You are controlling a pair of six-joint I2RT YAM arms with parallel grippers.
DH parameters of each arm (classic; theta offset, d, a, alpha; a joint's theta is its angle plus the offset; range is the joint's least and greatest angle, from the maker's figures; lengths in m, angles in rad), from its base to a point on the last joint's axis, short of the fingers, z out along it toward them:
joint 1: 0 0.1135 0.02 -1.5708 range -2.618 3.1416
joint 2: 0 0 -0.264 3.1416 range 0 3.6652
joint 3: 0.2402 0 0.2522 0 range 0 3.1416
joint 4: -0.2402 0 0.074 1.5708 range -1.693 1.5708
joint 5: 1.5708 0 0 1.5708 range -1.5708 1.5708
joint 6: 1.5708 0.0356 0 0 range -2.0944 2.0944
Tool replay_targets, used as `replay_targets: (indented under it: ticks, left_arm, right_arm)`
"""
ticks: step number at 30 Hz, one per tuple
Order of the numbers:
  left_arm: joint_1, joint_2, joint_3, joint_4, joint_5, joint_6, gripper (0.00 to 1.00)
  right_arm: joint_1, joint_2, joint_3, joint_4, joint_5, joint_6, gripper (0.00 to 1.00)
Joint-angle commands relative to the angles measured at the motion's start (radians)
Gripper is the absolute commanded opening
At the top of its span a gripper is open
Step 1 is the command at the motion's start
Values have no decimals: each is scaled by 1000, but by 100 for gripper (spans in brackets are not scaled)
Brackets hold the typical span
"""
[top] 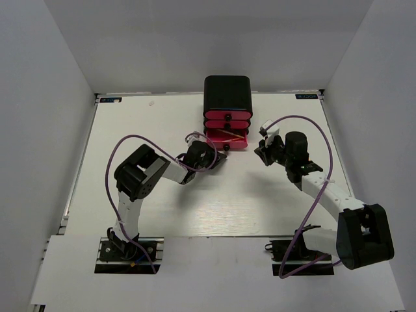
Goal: Sort the stationery into containers
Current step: Close the drawer
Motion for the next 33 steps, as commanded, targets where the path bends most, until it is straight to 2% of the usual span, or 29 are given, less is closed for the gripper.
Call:
replay_targets:
  ticks: [1,10,15,17,33]
  left_arm:
    - [-5,-22,22,-33,-22,4,17]
    - [4,40,154,-54,-52,4,18]
    - [4,69,203,-93,-52,4,29]
    - [13,69,215,-93,-61,4,31]
    - [22,107,310,-224,-153,-43,33]
  right_arm:
    - [-8,-2,4,45,-19,9,11]
    - [-18,-11,-5,44,-17,6,11]
    - [-25,-16,-13,44,-20,6,11]
    - [-28,-17,-16,44,-19,5,11]
    - [-51,-22,-18,39,-29,3,12]
